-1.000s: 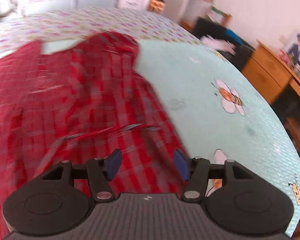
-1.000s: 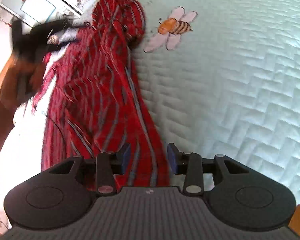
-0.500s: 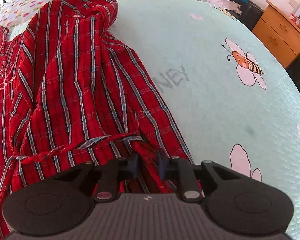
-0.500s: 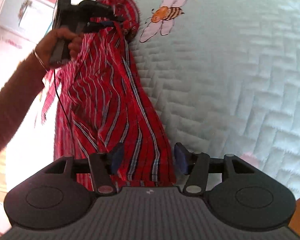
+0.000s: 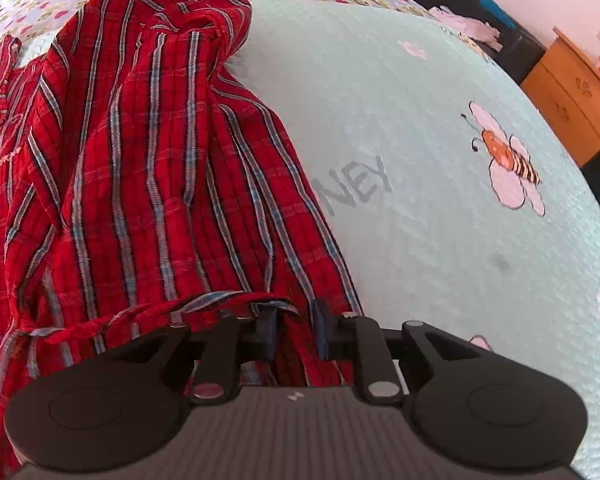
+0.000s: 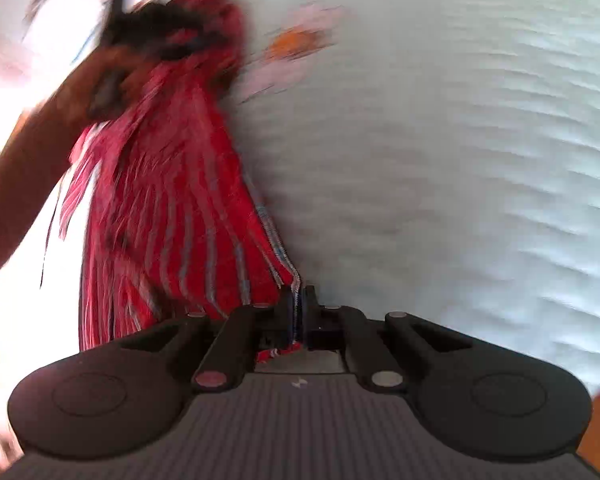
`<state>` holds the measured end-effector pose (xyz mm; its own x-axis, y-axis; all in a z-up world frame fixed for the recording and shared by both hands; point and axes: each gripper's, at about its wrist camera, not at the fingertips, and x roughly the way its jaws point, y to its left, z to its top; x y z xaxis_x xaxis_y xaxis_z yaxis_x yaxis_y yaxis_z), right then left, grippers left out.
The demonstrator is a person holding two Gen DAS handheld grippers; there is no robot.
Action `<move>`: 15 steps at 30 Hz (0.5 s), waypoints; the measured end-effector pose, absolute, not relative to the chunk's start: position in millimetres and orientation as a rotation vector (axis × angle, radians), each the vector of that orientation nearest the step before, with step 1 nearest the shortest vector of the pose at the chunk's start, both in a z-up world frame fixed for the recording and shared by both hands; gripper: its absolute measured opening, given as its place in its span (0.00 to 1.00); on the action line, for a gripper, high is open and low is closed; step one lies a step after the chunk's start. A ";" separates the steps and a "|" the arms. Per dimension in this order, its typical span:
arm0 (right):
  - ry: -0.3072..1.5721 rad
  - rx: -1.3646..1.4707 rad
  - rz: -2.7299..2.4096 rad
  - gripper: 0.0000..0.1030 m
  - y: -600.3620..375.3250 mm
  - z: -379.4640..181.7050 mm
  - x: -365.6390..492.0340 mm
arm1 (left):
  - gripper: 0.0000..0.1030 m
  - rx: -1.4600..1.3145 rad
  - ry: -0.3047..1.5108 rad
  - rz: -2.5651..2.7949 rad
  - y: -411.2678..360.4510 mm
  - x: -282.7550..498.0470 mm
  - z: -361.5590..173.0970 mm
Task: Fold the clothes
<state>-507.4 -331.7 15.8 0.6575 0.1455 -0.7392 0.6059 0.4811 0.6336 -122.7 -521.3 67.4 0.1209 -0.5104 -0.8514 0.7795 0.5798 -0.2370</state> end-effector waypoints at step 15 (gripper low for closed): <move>0.782 1.027 -0.541 0.11 -344.5 38.6 -522.8 | 0.42 0.153 1.123 -1.328 -360.6 -169.1 114.0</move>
